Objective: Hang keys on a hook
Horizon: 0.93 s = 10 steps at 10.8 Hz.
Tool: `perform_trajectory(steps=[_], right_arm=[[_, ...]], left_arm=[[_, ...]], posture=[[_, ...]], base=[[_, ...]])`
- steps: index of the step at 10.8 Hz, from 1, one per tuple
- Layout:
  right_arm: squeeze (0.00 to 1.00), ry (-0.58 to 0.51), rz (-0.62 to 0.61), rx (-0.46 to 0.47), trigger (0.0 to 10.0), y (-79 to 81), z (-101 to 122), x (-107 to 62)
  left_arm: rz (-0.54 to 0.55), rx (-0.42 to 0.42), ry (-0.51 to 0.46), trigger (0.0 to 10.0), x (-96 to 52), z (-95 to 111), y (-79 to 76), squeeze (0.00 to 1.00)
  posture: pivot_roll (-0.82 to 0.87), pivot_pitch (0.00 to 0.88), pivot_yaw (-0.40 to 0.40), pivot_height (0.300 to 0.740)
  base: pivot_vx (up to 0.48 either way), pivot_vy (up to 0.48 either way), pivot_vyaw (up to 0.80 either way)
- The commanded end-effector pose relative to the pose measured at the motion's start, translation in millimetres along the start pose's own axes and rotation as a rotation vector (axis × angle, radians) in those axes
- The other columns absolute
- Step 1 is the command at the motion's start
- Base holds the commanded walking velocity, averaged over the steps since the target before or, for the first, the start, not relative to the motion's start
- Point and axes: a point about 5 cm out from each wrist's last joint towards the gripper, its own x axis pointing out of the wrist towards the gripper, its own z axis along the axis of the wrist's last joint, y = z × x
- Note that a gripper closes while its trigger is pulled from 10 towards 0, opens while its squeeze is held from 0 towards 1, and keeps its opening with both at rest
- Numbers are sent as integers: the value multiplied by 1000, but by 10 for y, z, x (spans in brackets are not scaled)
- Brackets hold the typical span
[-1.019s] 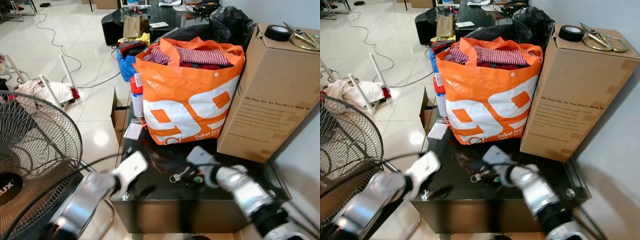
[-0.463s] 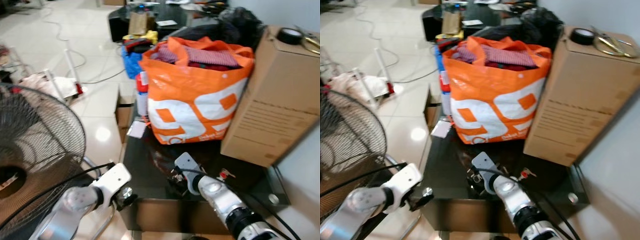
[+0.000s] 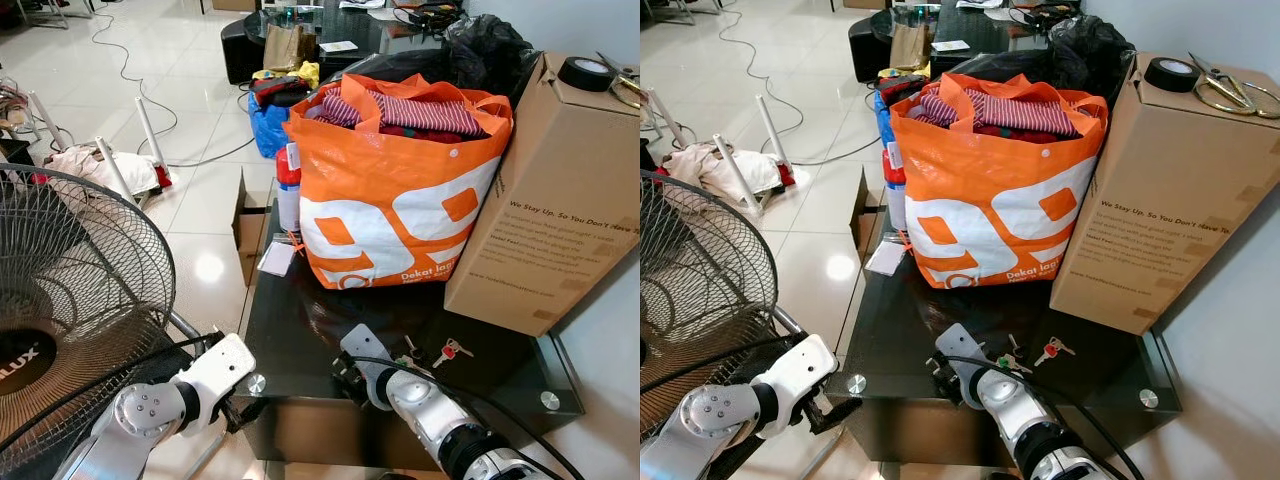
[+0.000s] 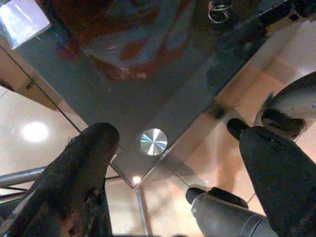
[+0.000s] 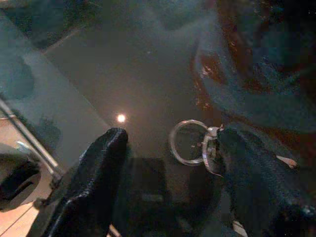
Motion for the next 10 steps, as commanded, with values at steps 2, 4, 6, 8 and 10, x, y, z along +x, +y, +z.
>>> perform_trajectory(steps=[2, 4, 6, 8, 10], right_arm=[[0, 10, -70, 31, 0, -83, -30, -3], [0, 8, -76, 30, 0, -90, -9, 4], [0, 5, -88, 34, 0, -104, 6, 10], [0, 5, -94, 34, 0, -123, 7, 10], [0, 2, -101, 27, 0, -148, 14, 5]], left_arm=[[-1, 6, 5, 10000, -44, 17, 4, 0], [-3, 8, 7, 10000, -41, 26, 13, 0], [-3, 12, 8, 10000, -28, 40, 31, 0], [-1, 18, 10, 10000, -23, 48, 55, 0], [-6, 23, 7, 10000, -6, 66, 54, 0]], posture=[[33, 0, -3, 740], [34, 0, 0, 740], [34, 0, 5, 740], [32, 0, 10, 740], [24, 0, 16, 740]], base=[[0, 0, 0], [0, 0, 0], [0, 0, 0], [0, 0, 0], [0, 0, 0]])
